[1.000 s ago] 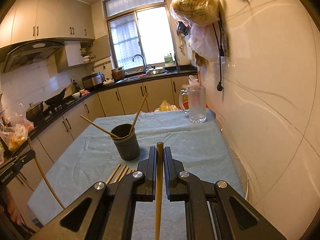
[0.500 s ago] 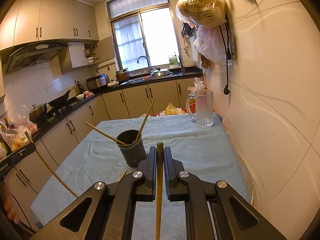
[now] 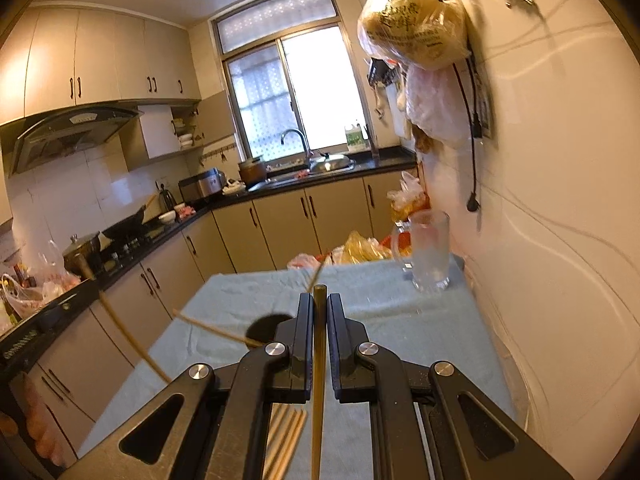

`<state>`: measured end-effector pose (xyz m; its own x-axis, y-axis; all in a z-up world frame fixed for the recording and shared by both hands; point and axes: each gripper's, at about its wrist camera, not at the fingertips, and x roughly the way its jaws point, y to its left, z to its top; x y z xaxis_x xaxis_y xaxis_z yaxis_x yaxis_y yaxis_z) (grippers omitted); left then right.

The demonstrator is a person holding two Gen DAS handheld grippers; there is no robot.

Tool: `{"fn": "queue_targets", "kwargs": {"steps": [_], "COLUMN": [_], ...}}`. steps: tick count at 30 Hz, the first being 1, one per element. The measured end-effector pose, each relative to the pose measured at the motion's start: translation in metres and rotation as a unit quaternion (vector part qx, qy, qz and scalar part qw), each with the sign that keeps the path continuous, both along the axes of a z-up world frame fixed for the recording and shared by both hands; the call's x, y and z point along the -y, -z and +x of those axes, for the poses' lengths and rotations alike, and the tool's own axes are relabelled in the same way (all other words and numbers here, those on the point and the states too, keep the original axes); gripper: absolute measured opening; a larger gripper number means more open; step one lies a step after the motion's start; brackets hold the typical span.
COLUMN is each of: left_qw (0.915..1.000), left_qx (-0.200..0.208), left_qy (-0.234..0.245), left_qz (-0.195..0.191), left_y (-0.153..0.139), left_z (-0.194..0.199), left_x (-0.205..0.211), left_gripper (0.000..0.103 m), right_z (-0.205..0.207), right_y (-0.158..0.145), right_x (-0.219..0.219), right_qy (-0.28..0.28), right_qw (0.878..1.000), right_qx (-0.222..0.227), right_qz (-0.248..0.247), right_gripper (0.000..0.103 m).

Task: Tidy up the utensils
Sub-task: 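Lift both held chopsticks upright and carry them over the black holder, then insert both chopsticks into the black holder and open both tools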

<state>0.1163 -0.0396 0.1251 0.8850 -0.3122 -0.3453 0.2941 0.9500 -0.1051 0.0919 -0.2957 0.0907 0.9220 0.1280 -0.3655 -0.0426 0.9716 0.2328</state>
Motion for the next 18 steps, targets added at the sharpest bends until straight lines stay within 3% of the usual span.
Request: {"fn": "queue_targets", "kwargs": {"steps": [9,18], "left_qw": [0.9989,0.9984], "left_qx": [0.034,0.023], "left_qy": [-0.024,-0.028], "left_qz": [0.023,-0.044], "left_y": [-0.015,-0.03], "left_z": [0.069,0.118], "left_x": [0.025,0.015], "left_gripper": [0.007,0.007], "right_z": [0.053,0.114], "right_y": [-0.021,-0.035], "right_x": [-0.004,0.009], "right_qy": [-0.004,0.003], "right_qw": [1.0,0.995], "right_qx": [0.013,0.024], "right_qz": [0.015,0.093], "right_gripper": [0.007,0.007]}}
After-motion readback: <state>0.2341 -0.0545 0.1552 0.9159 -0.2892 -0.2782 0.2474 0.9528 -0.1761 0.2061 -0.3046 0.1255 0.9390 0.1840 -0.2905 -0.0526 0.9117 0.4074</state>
